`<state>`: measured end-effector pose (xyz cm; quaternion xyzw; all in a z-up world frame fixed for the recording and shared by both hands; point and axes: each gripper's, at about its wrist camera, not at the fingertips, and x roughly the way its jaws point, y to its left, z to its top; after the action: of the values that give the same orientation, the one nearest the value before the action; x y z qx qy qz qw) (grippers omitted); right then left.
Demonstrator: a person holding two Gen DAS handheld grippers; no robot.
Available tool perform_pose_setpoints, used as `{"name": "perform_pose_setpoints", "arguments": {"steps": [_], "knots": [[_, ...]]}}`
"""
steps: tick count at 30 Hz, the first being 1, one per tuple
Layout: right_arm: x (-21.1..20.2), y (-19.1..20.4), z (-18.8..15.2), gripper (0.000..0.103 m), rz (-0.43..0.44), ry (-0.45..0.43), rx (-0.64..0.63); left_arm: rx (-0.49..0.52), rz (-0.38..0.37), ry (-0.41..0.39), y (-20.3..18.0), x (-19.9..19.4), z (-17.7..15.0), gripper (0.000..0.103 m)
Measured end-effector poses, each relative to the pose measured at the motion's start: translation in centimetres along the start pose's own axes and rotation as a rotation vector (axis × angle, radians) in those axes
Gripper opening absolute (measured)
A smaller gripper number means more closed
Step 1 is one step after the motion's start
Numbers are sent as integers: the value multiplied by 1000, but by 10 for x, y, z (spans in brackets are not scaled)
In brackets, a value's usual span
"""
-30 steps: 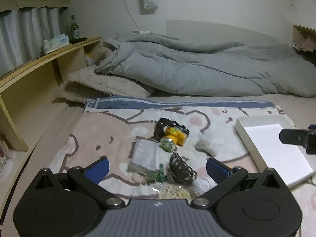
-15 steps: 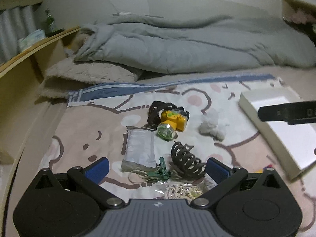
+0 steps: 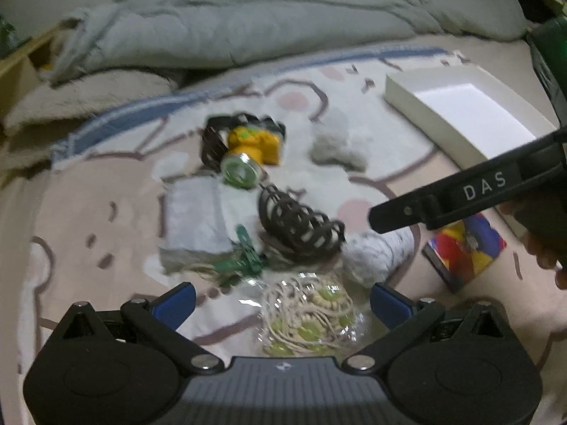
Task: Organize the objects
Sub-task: 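Grasp the white rope coil with the right tool while the left tool grasps the clear bead bag, then carry the rope coil and bead bag into the white tray with both tools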
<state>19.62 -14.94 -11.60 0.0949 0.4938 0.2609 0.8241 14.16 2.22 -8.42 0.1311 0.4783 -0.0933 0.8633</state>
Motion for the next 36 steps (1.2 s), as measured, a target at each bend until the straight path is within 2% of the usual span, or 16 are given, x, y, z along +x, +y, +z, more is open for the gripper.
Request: {"name": "perform_pose_setpoints", "arguments": {"steps": [6,14,16,18,20,22,29,36], "knots": [[21,1,-3,103,63,72,-52,0,-95,65,-1,23,-2,103],[48,-1,-5,103,7,175,-50,-50,-130,170,4,52,-4,103],[49,-2,-5,102,17,170,-43,-56,-142,181,4,57,-3,102],[49,0,-4,91,24,159,-64,-60,-152,188,3,59,-3,100],[47,4,-4,82,49,151,-94,-69,-160,194,3,62,-3,94],[44,9,-5,80,47,144,-121,-81,-138,199,4,64,-5,86],[32,18,-8,78,30,120,-204,-113,-130,203,5,60,-8,80],[7,16,-4,78,16,56,-190,-182,-101,161,11,41,-5,77]]}}
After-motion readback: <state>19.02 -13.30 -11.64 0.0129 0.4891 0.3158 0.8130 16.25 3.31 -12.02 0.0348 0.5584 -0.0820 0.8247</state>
